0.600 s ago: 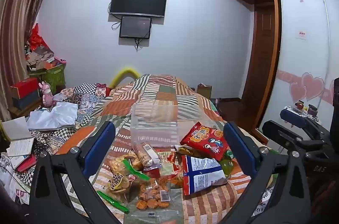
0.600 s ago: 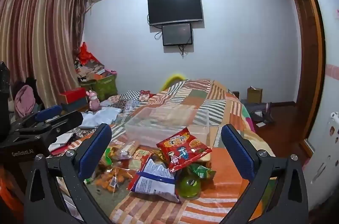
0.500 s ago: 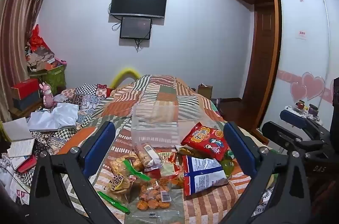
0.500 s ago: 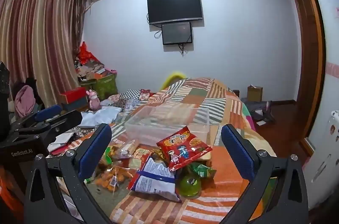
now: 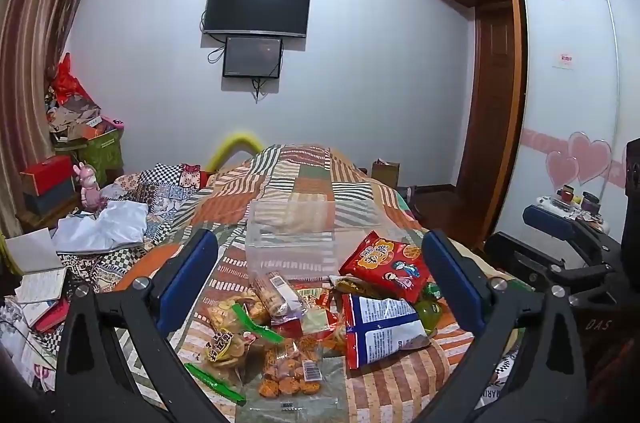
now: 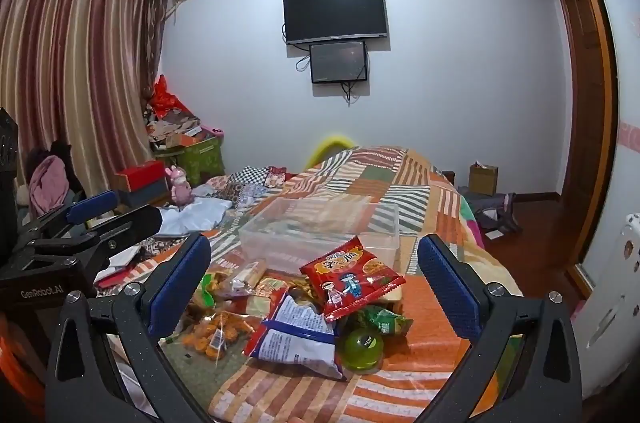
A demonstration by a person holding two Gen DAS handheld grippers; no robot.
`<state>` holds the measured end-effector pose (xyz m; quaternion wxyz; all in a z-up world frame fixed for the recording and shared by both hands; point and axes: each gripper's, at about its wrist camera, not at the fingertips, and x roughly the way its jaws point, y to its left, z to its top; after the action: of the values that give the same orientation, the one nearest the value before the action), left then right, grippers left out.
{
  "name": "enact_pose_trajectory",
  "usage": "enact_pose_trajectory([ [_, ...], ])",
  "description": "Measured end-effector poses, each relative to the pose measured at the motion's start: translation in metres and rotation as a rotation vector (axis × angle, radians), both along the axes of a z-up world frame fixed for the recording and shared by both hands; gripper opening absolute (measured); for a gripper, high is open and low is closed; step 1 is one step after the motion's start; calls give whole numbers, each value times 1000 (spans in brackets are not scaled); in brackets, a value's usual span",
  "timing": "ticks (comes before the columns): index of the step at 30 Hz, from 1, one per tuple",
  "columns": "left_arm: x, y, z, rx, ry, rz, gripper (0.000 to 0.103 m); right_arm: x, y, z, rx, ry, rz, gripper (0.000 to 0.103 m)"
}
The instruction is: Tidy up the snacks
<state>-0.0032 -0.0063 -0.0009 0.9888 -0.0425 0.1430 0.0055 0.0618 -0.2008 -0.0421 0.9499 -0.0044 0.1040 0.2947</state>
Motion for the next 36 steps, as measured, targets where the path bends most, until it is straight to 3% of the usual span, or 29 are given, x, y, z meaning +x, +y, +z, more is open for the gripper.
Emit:
enact_pose_trajectory([
  [36, -1, 2, -1, -10, 0, -12, 103, 0, 0, 2, -3, -1, 1, 103],
])
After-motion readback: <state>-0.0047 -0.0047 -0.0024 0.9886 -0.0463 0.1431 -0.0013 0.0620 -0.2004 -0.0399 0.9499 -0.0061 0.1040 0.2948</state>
